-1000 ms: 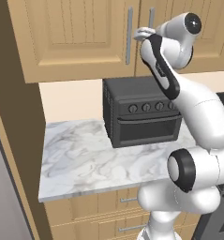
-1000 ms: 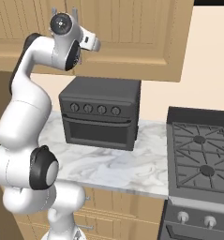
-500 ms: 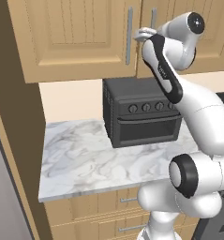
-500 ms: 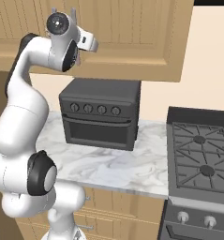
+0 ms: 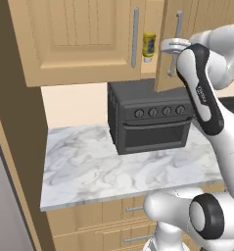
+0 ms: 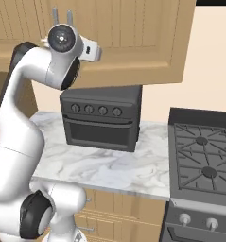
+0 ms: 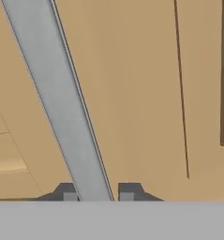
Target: Move the shaker and mustard from the cabinet to the dining counter.
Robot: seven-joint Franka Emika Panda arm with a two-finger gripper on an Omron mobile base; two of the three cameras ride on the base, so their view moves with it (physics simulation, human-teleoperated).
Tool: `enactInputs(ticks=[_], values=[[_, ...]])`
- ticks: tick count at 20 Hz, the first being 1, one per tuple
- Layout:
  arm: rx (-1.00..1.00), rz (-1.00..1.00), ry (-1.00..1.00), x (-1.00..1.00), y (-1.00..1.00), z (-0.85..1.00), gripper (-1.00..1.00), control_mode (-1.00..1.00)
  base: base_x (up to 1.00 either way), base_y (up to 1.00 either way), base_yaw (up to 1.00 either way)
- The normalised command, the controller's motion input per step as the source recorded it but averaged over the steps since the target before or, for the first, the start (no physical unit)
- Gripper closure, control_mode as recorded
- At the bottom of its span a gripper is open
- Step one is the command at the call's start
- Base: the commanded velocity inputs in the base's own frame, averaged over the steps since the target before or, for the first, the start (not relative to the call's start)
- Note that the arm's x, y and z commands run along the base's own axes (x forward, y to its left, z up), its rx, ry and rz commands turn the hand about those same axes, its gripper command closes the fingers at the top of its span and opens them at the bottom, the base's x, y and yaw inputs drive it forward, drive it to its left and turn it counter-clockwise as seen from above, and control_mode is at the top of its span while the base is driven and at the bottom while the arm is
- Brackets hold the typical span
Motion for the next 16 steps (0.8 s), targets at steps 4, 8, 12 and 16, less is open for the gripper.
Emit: enactInputs(ticks=[4,8,12,16], values=[[-0.02,0.09,-0.09,-1.0,-0.75,0.0,1.0,-1.0,0.0,0.0,0.0],[-0.03,0.09,-0.08,-1.0,-0.79,0.0,1.0,-1.0,0.0,0.0,0.0],[-0.03,0.11,-0.03,-1.0,-0.72,0.0,1.0,-1.0,0.0,0.0,0.0],[-0.05,0.13,0.0,-0.98,-0.64,0.0,1.0,-1.0,0.0,0.0,0.0]])
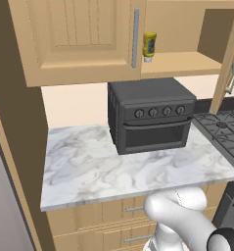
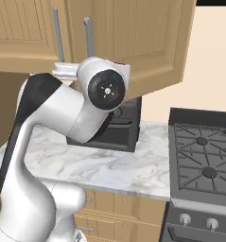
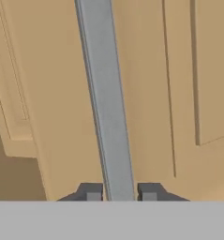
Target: Move the shaker and mustard from the cabinet to the dining counter.
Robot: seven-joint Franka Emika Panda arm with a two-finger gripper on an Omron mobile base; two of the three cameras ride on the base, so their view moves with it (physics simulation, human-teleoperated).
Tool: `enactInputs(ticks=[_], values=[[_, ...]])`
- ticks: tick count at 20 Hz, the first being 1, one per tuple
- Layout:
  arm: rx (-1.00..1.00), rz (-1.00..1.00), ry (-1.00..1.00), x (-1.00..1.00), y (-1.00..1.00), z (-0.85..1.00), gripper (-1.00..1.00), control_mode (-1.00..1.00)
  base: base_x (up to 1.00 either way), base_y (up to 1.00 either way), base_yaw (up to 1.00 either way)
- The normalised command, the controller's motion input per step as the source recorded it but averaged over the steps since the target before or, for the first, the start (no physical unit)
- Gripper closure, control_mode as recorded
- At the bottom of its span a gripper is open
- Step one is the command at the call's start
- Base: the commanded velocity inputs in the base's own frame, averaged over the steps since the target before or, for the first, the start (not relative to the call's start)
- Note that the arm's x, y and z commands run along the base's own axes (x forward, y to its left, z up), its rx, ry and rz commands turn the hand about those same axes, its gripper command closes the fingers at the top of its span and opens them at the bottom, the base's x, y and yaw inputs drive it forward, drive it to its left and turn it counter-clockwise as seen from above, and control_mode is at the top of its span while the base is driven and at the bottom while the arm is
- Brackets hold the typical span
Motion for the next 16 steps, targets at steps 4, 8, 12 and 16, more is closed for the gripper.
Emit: enactInputs(ticks=[4,8,12,16], values=[[-0.07,0.2,0.0,-0.59,-0.26,-0.04,-1.0,-1.0,0.0,0.0,0.0],[-0.03,0.21,0.0,-0.34,0.0,-0.17,-1.0,-1.0,0.0,0.0,0.0],[0.0,0.08,0.0,-0.64,0.0,-0.06,-1.0,-1.0,0.0,0.0,0.0],[0.0,-0.04,0.0,-0.72,0.14,0.0,-1.0,-1.0,0.0,0.0,0.0]])
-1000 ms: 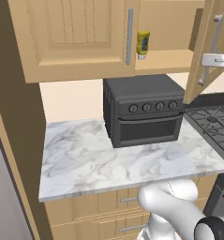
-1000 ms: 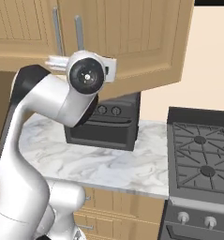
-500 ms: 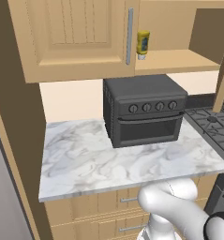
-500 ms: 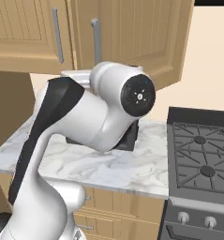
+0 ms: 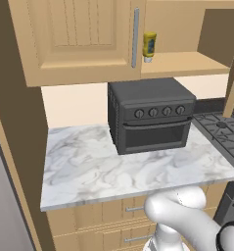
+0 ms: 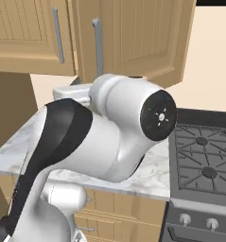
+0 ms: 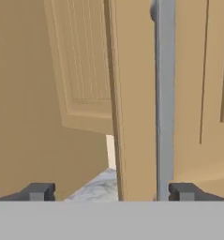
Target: Move the shaker and mustard from the cabinet to the dining counter.
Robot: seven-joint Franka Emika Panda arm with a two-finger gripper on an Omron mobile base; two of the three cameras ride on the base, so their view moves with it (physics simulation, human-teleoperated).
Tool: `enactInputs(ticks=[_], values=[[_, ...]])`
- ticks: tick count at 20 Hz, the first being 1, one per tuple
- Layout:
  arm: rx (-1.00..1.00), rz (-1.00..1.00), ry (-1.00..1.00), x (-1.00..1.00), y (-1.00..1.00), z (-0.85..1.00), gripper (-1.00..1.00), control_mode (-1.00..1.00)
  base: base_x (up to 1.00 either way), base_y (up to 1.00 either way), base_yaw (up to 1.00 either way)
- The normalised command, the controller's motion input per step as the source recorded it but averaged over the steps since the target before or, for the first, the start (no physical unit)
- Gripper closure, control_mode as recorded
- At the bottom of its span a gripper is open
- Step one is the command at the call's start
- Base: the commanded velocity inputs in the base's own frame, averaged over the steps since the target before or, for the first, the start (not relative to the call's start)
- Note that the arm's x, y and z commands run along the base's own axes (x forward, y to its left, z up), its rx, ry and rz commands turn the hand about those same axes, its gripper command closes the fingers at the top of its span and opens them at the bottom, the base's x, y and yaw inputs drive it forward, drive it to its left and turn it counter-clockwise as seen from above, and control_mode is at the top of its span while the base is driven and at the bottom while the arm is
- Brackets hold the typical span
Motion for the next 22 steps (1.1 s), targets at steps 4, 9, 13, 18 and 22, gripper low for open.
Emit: enactInputs(ticks=[4,9,13,18,22], values=[[-0.07,-0.25,0.0,-0.63,0.78,0.0,-1.0,-1.0,0.0,0.0,0.0],[-0.11,-0.48,0.0,-0.3,0.96,-0.01,-1.0,-1.0,0.0,0.0,0.0],[-0.16,-0.5,0.0,0.0,0.97,-0.12,-1.0,-1.0,0.0,0.0,0.0],[-0.15,-0.29,0.07,0.29,0.93,-0.12,-1.0,-1.0,0.0,0.0,0.0],[-0.21,-0.21,0.1,0.83,0.59,-0.33,-1.0,-1.0,0.0,0.0,0.0]])
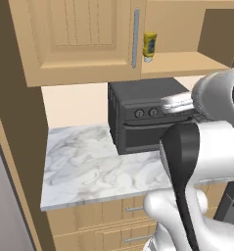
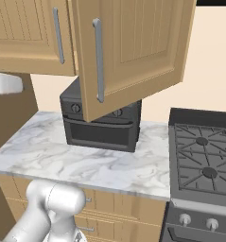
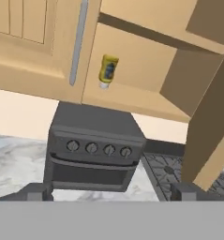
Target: Move the shaker and mustard from the cabinet to the dining counter.
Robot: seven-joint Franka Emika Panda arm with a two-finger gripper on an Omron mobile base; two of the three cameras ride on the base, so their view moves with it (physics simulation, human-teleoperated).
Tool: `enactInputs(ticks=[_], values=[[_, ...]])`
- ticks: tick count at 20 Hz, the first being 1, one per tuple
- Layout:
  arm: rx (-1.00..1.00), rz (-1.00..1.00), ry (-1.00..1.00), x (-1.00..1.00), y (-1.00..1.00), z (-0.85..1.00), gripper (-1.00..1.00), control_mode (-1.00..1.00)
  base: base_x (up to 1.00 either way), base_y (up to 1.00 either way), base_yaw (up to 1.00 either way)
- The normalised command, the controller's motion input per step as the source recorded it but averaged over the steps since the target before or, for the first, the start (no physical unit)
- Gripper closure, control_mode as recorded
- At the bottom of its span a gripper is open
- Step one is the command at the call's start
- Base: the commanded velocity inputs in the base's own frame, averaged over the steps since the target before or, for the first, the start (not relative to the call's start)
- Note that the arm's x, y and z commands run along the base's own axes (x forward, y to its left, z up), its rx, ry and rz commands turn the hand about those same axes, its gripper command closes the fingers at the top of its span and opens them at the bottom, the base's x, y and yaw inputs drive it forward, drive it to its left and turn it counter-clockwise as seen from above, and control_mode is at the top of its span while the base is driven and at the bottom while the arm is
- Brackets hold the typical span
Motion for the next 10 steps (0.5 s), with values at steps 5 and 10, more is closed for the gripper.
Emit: enactInputs(ticks=[5,10], values=[[-0.22,-0.18,0.05,1.0,0.23,-0.4,-1.0,-1.0,0.0,0.0,0.0],[-0.12,-0.15,0.0,0.82,-0.11,-0.25,-1.0,-1.0,0.0,0.0,0.0]])
